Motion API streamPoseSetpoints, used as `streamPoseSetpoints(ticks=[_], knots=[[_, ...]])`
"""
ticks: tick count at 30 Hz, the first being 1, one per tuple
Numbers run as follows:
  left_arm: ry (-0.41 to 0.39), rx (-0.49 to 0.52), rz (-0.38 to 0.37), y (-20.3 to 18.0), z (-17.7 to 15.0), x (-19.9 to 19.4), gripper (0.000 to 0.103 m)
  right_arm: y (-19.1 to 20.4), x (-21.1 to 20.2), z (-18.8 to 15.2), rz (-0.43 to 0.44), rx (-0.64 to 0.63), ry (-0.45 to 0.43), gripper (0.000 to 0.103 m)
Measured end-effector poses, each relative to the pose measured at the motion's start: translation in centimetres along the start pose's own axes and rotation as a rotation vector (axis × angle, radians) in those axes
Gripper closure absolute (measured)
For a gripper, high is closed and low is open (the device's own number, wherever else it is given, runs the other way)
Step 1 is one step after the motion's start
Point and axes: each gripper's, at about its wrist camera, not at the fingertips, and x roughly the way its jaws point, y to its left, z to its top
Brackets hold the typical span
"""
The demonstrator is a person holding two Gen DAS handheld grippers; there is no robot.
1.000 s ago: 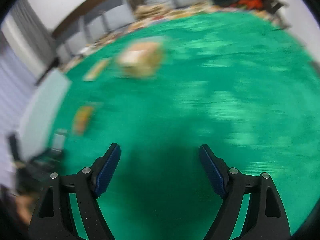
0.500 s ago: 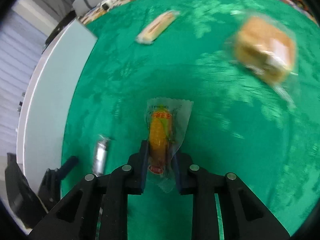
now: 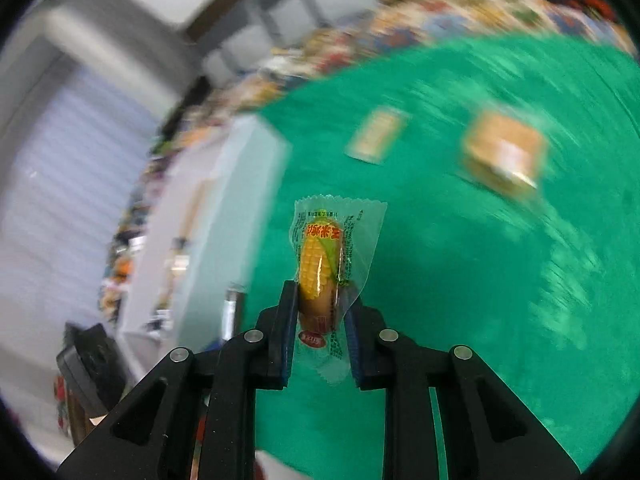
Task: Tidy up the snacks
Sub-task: 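Carry both snacks into the white box and open both tools, then withdraw both open tools from the box back over the bedspread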
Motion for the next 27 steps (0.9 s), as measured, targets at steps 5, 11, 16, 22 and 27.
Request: streamPoseSetpoints(ticks=[5, 11, 16, 22, 27], knots=[[-0.108, -0.104, 0.157, 7.9, 3.0, -7.6, 0.086, 12.3, 2.2, 1.1, 0.190, -0.164, 0.026, 0.079], [-0.048, -0.147, 0.483, 17.0, 2.7, -10.1, 0.032, 20.6, 10.2, -2.4, 0.256, -0.242, 0.250, 0.040], [-0.077, -0.152, 0.561, 17.7, 0.9, -11.4, 0.017, 17.9, 10.0, -3.8, 0.189, -0.264, 0.214, 0.040], [-0.087, -0.026, 0.576, 12.1, 1.8, -9.4, 0.017, 4.6, 5.3, -4.8, -0.185, -0.311, 0.063, 0.037], [-0.084, 0.066, 0.555, 7.1, 2.8, -7.5, 0.017, -7.3, 0.9, -6.9, -0.380, -0.178, 0.040, 0.037]])
